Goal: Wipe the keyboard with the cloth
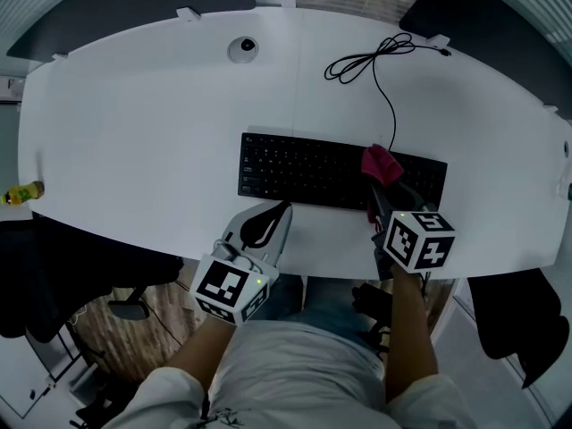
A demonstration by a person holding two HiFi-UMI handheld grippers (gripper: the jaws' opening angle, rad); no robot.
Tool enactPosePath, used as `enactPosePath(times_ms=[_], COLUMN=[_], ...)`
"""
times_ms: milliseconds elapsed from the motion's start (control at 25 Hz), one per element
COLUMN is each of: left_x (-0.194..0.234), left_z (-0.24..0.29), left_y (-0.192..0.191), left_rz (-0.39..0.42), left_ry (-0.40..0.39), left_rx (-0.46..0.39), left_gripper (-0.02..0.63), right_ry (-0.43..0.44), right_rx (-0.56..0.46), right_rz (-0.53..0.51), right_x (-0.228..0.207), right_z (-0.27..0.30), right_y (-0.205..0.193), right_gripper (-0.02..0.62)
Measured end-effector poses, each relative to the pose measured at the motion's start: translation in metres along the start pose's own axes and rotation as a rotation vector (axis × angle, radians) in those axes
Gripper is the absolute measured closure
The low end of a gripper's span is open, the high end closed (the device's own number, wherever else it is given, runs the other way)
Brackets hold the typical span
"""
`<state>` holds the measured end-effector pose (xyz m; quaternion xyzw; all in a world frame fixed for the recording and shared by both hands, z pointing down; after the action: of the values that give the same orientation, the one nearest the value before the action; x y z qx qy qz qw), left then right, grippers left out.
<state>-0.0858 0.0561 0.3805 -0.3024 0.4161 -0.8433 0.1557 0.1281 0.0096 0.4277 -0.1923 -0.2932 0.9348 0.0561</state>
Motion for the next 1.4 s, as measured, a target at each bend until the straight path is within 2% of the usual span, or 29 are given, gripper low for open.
enactPosePath(times_ms=[400, 1400], left_x=[0.027, 0.077], left_z=[-0.023, -0.072], left_y=[0.000, -0.006], left_rz=[-0.022, -0.069], left_ry=[0.042, 0.150], left_rx=[-0.024, -0.063], left_gripper=[0.595, 0.595], right_ry=[0.081, 0.200], right_rx=[0.032, 0.080], right_rz=[-0.047, -0.137], right_x=[0.055, 0.142], right_z=[0.027, 0.075], right_y=[0.002, 0.011], right_gripper=[0.525, 0.525])
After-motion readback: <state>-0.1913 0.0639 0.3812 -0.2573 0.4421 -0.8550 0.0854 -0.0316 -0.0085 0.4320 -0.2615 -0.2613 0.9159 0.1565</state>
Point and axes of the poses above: the fingertips, and each gripper's own axes: z forward along the fingers, x to its left, y out of its top, the point moved 5 cm from there along -z, backward along the fingers
